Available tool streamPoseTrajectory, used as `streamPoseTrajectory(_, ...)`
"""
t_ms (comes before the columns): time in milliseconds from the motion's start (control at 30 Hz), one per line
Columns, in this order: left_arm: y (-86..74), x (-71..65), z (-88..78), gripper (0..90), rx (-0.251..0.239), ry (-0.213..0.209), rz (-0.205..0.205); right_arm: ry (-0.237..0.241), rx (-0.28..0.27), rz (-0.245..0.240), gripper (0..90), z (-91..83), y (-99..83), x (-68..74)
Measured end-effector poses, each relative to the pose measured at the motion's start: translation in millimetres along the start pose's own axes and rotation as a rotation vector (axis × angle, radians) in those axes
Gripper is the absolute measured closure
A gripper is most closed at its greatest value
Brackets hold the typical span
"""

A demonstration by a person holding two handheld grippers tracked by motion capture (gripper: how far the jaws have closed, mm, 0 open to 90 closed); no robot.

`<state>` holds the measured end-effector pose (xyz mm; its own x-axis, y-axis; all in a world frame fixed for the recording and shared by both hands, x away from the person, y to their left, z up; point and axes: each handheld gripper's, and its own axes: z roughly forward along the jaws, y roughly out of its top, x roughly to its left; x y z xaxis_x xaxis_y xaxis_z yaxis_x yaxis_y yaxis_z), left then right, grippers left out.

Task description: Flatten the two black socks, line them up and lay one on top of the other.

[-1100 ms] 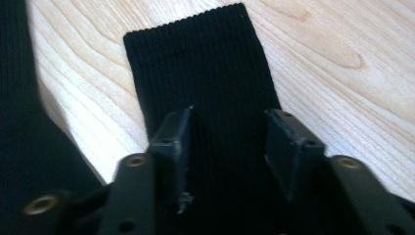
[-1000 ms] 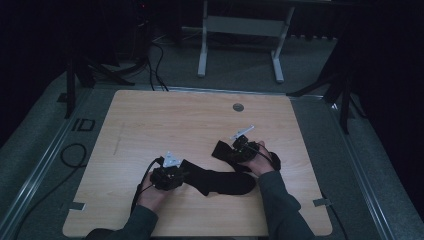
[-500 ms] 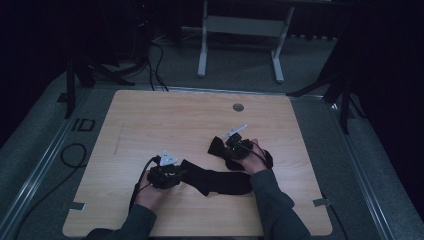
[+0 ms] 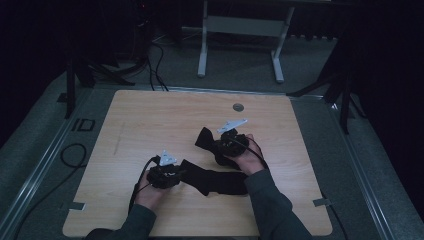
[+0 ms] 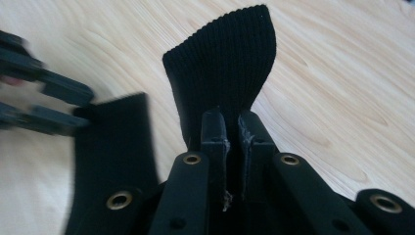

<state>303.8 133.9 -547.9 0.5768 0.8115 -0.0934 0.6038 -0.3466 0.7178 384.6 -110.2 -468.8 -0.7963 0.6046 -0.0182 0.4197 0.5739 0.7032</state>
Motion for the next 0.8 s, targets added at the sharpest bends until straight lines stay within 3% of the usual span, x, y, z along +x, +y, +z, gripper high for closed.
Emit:
streamPoseTrajectory(167,-0.5,0.8,0.1,66.3,0.002,0.002,-0.011,0.015,-0.048,-0.001,82.9,-12.4,8.7,12.9)
streamPoseTrajectory(367,-1.1,-0.2,1.8,66.6,0.014,0.007,-0.011,-0.005,-0.085,-0.024,82.9,-28.8,23.0,29.1)
streamPoseTrajectory(633,-2.2,-1.3,2.2,67.1,0.019,0.015,-0.023,-0.004,-0.038,0.029,83.0,-29.0,8.5,43.8)
streamPoseTrajectory(800,-2.6,-0.3,-1.2,68.5,0.006,0.034,-0.035,0.026,0.007,0.081,82.9,-16.9,-11.2,53.3)
